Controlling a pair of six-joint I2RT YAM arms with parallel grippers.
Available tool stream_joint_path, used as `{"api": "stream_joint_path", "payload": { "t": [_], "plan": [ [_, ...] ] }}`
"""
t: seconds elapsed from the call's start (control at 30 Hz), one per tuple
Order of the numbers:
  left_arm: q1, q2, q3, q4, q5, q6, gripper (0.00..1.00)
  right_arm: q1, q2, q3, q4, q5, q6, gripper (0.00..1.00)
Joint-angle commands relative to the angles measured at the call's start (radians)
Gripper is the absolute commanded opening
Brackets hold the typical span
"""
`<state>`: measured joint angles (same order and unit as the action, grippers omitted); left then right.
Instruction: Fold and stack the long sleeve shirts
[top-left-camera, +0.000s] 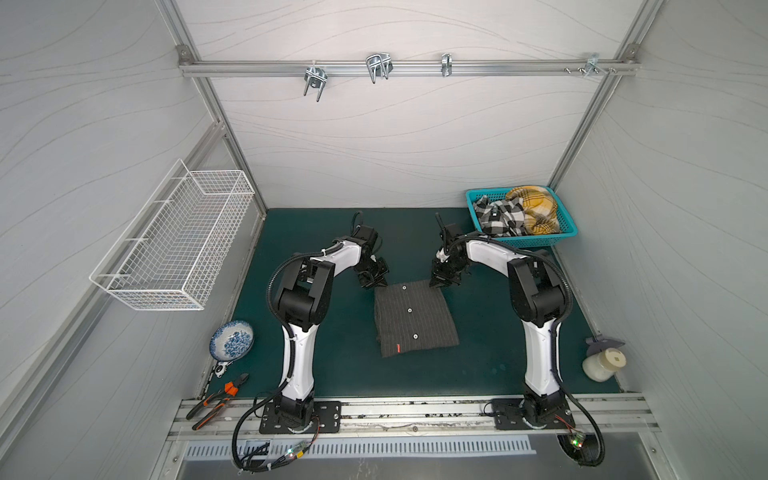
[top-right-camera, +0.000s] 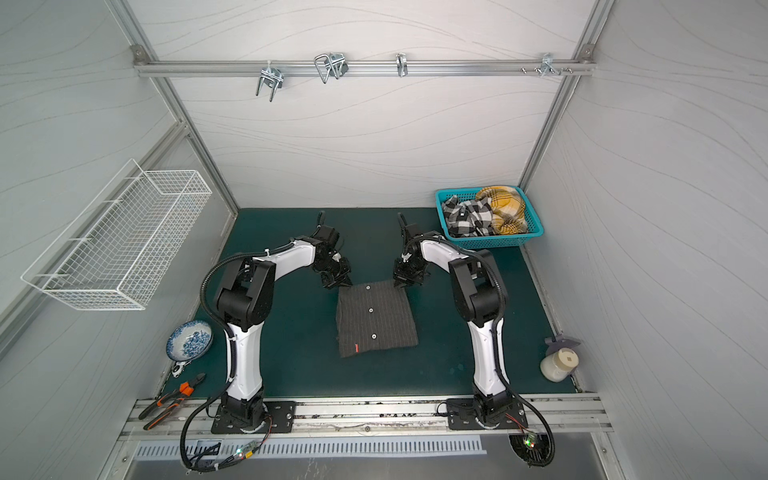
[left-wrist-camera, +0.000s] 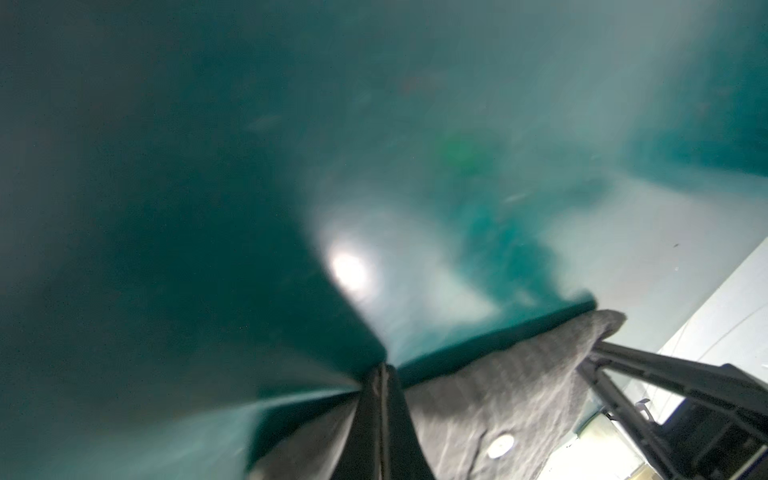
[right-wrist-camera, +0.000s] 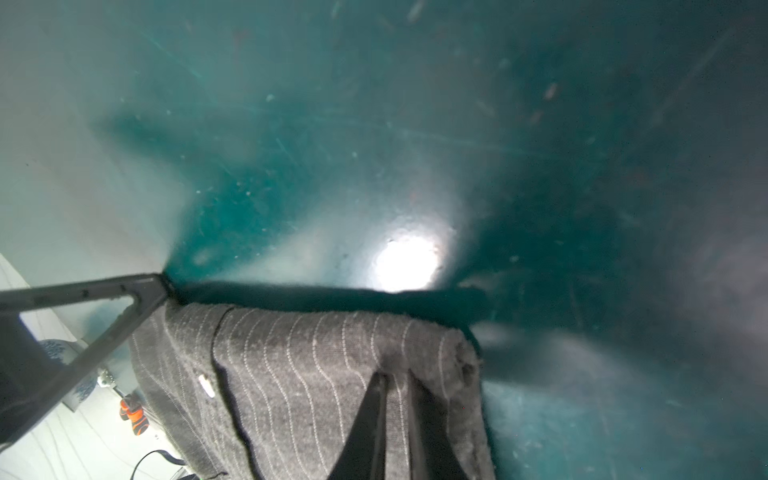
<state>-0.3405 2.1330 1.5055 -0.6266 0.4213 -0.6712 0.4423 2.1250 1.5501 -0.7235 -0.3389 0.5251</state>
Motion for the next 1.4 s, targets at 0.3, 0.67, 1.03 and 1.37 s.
{"api": "stream_joint_path", "payload": {
  "t": [0.3,0.67,1.03,1.37],
  "plan": [
    [-0.01,-0.169,0.035,-0.081,-0.038,0.04,0.31,0.108,-0.399,-0.207,-0.126,0.141,0.055,0.22],
    [-0.084,-0.538,-0.348,-0.06,-0.037,-0.003,0.31,0.32,-0.41,-0.331,0.008,0.09,0.058,0.27],
    [-0.095,-0.335,-0.365,-0.031,-0.07,0.052,0.18,0.307,-0.353,-0.434,0.063,0.111,0.109,0.26],
    [-0.092,-0.279,-0.238,-0.078,-0.118,0.081,0.19,0.312,-0.438,-0.426,-0.006,0.181,0.131,0.24]
  ]
}}
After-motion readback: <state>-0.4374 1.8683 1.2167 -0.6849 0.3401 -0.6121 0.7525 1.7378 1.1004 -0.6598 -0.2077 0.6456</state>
